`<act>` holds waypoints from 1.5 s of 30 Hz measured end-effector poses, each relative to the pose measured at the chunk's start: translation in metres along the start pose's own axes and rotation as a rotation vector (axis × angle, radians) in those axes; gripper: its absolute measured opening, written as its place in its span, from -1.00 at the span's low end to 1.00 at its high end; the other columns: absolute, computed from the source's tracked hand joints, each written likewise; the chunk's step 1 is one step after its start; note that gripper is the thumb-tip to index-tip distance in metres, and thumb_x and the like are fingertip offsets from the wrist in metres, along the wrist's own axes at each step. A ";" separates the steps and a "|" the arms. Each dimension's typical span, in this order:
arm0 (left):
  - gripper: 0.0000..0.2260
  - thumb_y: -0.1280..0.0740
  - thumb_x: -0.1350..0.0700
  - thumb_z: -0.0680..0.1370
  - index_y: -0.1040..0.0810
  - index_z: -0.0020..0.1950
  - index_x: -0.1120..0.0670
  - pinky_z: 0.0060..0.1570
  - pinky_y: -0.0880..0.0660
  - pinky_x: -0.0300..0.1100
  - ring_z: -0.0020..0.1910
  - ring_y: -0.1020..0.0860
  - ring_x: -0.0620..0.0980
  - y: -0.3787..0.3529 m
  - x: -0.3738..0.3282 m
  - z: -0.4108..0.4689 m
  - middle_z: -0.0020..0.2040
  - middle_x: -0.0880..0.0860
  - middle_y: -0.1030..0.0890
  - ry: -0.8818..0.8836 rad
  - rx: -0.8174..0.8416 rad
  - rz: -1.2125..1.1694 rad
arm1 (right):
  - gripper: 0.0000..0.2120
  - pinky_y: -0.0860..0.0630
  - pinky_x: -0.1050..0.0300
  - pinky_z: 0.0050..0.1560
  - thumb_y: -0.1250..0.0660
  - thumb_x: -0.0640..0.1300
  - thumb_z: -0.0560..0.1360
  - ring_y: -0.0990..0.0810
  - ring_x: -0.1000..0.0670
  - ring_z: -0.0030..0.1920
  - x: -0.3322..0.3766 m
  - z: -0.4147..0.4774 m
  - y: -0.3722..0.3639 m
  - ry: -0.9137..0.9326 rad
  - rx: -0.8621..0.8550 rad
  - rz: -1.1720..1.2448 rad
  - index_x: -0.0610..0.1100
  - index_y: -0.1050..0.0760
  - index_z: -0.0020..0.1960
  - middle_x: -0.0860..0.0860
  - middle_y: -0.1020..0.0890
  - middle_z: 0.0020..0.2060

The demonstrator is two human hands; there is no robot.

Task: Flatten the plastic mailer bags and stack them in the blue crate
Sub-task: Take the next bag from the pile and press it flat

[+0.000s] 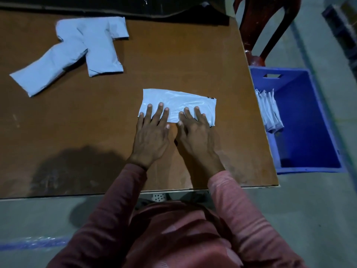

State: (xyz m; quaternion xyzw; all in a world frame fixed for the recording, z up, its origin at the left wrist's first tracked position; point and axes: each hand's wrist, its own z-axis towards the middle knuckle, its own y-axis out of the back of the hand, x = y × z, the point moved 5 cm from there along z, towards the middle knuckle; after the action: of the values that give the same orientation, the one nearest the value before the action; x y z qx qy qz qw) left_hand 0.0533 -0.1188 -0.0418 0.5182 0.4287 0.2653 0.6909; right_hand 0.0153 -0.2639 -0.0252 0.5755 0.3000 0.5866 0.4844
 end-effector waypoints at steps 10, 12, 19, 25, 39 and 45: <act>-0.54 -0.08 0.00 0.70 -0.46 0.52 0.17 0.54 -0.24 0.20 0.55 -0.34 0.26 0.020 -0.002 -0.013 0.52 0.24 -0.44 0.055 -0.062 0.024 | -0.59 -0.21 -0.22 0.53 -0.17 0.01 0.66 -0.31 -0.30 0.53 0.000 -0.027 0.013 -0.104 -0.097 -0.140 -0.18 -0.53 0.39 -0.21 -0.45 0.47; -0.53 -0.06 0.01 0.69 -0.45 0.52 0.18 0.52 -0.28 0.22 0.53 -0.36 0.27 0.016 -0.001 -0.011 0.51 0.25 -0.44 0.055 -0.034 0.038 | -0.57 -0.26 -0.26 0.50 -0.16 0.02 0.67 -0.27 -0.36 0.54 0.001 -0.027 0.006 -0.109 -0.052 -0.152 -0.19 -0.47 0.43 -0.23 -0.39 0.51; -0.56 -0.09 0.01 0.68 -0.51 0.48 0.12 0.44 -0.37 0.19 0.51 -0.39 0.23 0.030 0.003 -0.005 0.48 0.22 -0.49 0.017 -0.074 0.003 | -0.61 -0.44 -0.18 0.29 -0.27 -0.03 0.61 -0.49 -0.35 0.32 0.009 -0.017 0.016 -0.074 -0.100 -0.161 -0.25 -0.54 0.32 -0.29 -0.55 0.32; -0.61 -0.14 0.03 0.72 -0.44 0.54 0.05 0.45 -0.33 0.20 0.59 -0.26 0.24 0.034 0.021 0.009 0.59 0.16 -0.35 0.026 -0.116 0.039 | -0.60 -0.36 -0.23 0.34 -0.13 0.04 0.69 -0.42 -0.21 0.35 0.033 0.004 0.005 0.050 -0.121 -0.120 -0.07 -0.44 0.46 -0.16 -0.49 0.37; -0.56 -0.10 0.01 0.68 -0.43 0.55 0.00 0.51 -0.21 0.21 0.60 -0.23 0.23 0.036 0.001 0.063 0.61 0.12 -0.33 -0.022 0.025 0.062 | -0.59 -0.11 -0.31 0.51 -0.08 0.13 0.65 -0.24 -0.10 0.55 -0.004 0.050 -0.010 -0.051 0.063 -0.129 0.20 -0.39 0.47 -0.01 -0.40 0.50; -0.52 0.02 -0.05 0.73 -0.19 0.67 -0.08 0.56 -0.02 0.31 0.67 -0.03 0.20 0.000 0.009 0.063 0.69 0.01 -0.16 -0.024 0.100 0.070 | -0.56 0.12 -0.34 0.58 -0.06 0.12 0.69 -0.13 -0.12 0.61 -0.007 0.044 -0.012 -0.089 0.065 -0.031 0.17 -0.34 0.55 -0.05 -0.32 0.57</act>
State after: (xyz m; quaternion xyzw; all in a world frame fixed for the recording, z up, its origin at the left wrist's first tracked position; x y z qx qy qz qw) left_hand 0.1119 -0.1425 -0.0389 0.5697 0.4148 0.2615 0.6595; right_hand 0.0593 -0.2751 -0.0323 0.6118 0.3060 0.5426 0.4875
